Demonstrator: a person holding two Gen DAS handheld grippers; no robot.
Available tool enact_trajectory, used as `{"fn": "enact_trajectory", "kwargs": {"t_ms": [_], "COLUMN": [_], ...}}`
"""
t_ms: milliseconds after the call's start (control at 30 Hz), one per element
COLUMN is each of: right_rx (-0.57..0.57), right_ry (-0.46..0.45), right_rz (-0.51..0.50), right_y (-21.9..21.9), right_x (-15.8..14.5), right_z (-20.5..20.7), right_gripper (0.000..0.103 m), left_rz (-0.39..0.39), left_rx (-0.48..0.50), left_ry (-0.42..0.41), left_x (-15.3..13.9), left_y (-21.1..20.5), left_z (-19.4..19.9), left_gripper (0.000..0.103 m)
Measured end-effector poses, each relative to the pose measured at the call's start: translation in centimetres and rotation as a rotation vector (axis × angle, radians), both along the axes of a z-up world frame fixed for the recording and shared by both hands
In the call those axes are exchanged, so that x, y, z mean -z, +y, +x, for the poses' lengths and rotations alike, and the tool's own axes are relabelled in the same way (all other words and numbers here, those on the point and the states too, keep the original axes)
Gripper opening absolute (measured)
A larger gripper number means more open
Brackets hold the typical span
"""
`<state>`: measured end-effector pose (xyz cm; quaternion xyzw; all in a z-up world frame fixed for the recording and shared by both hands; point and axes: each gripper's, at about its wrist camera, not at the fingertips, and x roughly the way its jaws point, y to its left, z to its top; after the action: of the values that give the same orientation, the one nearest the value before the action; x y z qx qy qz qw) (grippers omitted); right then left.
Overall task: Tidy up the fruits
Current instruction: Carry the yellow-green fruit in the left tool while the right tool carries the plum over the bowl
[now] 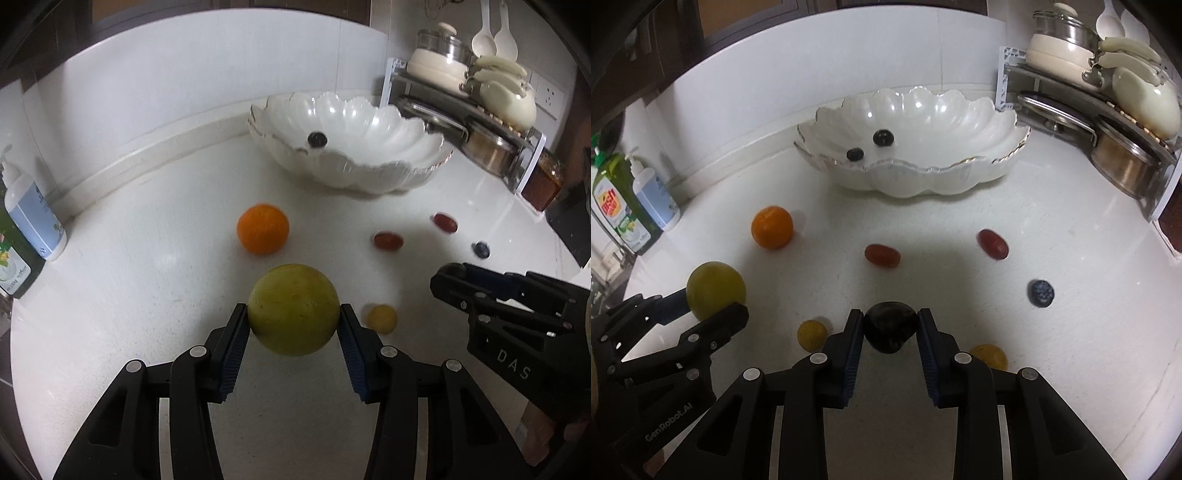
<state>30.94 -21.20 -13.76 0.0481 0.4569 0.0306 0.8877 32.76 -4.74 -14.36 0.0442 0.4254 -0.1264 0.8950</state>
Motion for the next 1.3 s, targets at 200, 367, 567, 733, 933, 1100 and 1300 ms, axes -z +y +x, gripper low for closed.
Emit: {"fn": "enact_trajectory", "kwargs": {"t_ms": [200, 367, 567, 733, 933, 1100, 1300], "right_rx": [-0.007, -0.012, -0.018, -0.018, -0.012, -0.007, -0.01], "right_ry": [-0.025, -0.061, -0.11, -0.144, -0.179, -0.203, -0.227], "right_rz": [0.024, 0.027, 0.014, 0.008, 0.017, 0.026, 0.027], "right_y": [-0.8, -1.5, -2.1, -2.5, -3.1, -3.5, -3.9], "right_x": [-1.6, -3.2, -5.1, -6.3, -7.7, -8.7, -9.7], "right_z": [0.1, 0.2, 0.3, 0.6, 1.3, 2.0, 3.0], "right_gripper": [0.031, 0.031, 0.031, 0.031, 0.031, 0.031, 0.031], "left_rz": [-0.021, -0.031, -0.047, -0.05, -0.049, -0.055, -0.056], "left_rx": [-0.013, -0.024, -0.023, -0.022, -0.02, -0.018, -0.016], "left_ry": [-0.044, -0.084, -0.113, -0.15, -0.197, -0.222, -0.242], "left_x": [-2.1, -3.8, -5.3, -6.5, -8.1, -9.3, -10.5], "left_y": [-0.9, -1.6, -2.1, -2.6, -3.1, -3.4, -3.9], "left_z": [0.0, 0.0, 0.3, 0.7, 1.2, 1.9, 3.0], "left_gripper": [0.048, 0.048, 0.048, 0.048, 0.048, 0.048, 0.048]}}
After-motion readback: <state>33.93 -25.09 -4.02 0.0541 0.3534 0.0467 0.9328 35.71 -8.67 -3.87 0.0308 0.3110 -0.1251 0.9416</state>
